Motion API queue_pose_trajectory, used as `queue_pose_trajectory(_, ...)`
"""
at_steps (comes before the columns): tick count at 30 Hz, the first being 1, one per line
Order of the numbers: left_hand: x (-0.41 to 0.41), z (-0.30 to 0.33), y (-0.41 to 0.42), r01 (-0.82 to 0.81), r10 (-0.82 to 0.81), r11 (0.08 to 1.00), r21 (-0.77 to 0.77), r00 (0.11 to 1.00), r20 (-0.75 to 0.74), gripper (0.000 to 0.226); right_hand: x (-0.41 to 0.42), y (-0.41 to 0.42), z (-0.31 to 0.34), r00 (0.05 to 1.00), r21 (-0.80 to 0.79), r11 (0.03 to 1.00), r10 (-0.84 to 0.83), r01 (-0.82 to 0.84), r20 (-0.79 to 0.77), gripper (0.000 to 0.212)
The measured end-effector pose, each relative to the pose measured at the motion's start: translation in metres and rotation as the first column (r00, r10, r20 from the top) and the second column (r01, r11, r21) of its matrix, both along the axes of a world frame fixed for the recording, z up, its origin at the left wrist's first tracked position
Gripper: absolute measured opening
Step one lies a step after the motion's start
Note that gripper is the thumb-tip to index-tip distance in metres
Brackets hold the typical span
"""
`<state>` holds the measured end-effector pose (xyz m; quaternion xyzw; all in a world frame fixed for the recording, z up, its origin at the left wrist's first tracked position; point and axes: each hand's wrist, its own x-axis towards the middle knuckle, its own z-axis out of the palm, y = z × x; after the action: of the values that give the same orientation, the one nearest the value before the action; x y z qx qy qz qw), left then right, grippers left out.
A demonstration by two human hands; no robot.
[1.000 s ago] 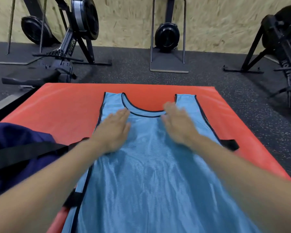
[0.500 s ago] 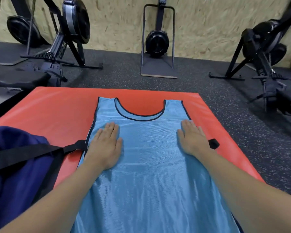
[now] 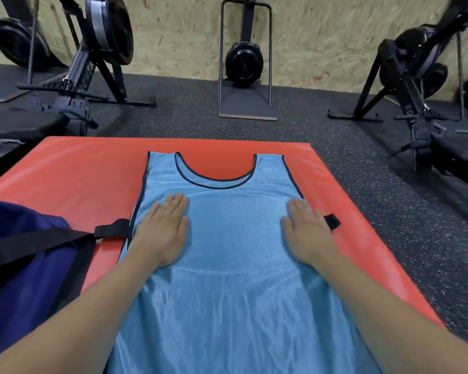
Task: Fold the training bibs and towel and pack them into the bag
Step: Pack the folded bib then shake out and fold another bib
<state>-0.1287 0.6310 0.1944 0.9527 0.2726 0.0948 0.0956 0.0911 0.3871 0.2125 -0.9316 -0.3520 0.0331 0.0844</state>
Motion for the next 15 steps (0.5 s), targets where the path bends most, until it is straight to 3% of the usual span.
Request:
queue_pose_trajectory(3,0.0,0.003,-0.003,-0.005,0.005,1.0,0.001,1.0,0.004,0.087,-0.014,-0.003,0.011,0.996,0.112,0.994,-0.024,0.013,0.092,0.058)
queue_pose_trajectory(5,0.0,0.003,-0.002,-0.01,0.01,1.0,0.002,1.0,0.003,0.089,-0.069,0.024,0.011,0.991,0.183,0.974,0.135,-0.136,0.016,0.059)
queue_pose_trajectory(8,-0.002,-0.001,0.002,-0.013,0.013,1.0,-0.002,1.0,-0.011,0.089,-0.143,0.05,-0.006,0.92,0.123,0.914,0.392,-0.387,-0.02,0.064)
queue_pose_trajectory(15,-0.002,-0.001,0.004,0.008,-0.009,1.0,-0.013,1.0,-0.025,0.073,-0.047,-0.026,-0.01,0.993,0.064,0.992,0.106,-0.109,0.055,0.068)
